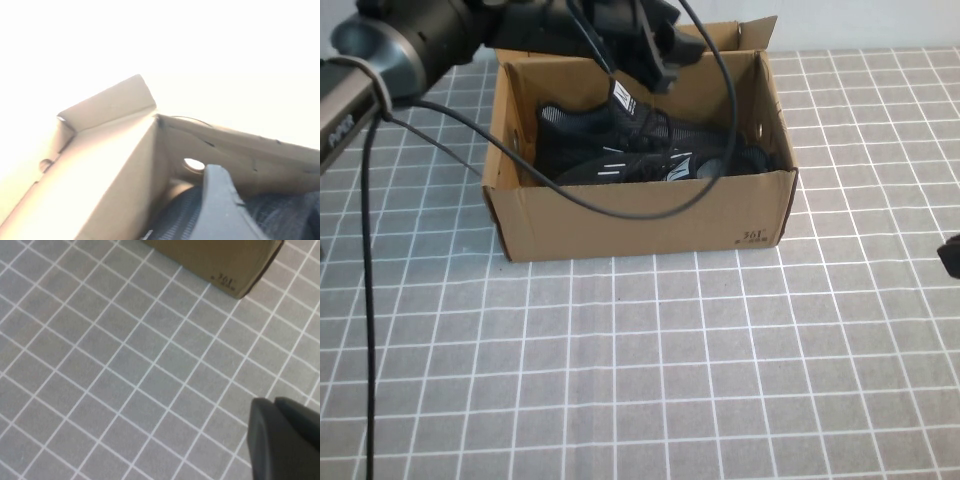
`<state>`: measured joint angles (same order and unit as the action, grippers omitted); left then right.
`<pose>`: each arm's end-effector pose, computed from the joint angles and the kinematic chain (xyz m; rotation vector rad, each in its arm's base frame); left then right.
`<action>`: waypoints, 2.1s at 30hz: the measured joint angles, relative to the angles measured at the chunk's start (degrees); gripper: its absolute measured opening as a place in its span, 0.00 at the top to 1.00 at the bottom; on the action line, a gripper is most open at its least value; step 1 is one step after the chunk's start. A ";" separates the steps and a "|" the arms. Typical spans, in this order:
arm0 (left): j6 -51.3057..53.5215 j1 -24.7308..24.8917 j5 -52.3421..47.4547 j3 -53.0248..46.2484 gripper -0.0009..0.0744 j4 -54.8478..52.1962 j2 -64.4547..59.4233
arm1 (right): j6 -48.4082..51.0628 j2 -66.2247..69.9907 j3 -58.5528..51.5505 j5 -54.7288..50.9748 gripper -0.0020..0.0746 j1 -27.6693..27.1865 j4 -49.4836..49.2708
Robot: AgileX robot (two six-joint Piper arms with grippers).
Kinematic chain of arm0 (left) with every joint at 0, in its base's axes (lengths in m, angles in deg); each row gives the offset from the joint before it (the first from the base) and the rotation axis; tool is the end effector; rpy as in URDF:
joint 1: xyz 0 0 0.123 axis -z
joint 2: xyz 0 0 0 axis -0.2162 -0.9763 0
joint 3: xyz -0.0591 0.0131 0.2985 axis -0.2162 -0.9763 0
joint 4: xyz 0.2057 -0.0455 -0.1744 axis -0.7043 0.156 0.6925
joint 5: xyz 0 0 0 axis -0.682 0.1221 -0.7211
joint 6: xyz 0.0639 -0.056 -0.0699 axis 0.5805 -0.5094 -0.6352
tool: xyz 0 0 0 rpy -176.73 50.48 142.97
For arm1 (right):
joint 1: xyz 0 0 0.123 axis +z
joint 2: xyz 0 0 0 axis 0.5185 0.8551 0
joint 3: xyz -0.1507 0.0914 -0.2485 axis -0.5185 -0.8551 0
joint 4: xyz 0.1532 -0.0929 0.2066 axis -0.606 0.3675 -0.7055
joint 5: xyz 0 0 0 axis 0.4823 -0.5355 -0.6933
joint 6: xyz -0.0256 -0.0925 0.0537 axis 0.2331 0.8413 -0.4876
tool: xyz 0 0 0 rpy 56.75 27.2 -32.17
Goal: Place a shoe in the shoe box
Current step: Place the shoe in the shoe box, then adjust the shoe
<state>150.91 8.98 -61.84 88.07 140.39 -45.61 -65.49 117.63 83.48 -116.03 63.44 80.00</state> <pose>0.4703 -0.2448 0.3431 1.2235 1.6079 -0.4021 0.1726 0.1050 0.3855 -0.7392 2.2660 0.1955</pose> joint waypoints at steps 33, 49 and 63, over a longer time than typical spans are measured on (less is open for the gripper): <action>-59.92 0.15 10.05 0.00 0.53 -29.50 -9.17 | 0.00 0.00 0.00 -0.99 0.99 0.00 -0.95; -64.44 0.15 5.45 0.00 0.53 -30.94 -3.69 | 0.00 0.99 0.00 -0.99 0.99 0.00 -1.14; -65.43 -1.28 11.07 0.00 0.53 -31.52 -9.23 | 0.68 5.62 0.00 0.10 0.99 0.00 -1.14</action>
<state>85.48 7.70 -50.78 88.07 108.87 -54.84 -64.81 123.25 83.48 -115.93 63.44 78.87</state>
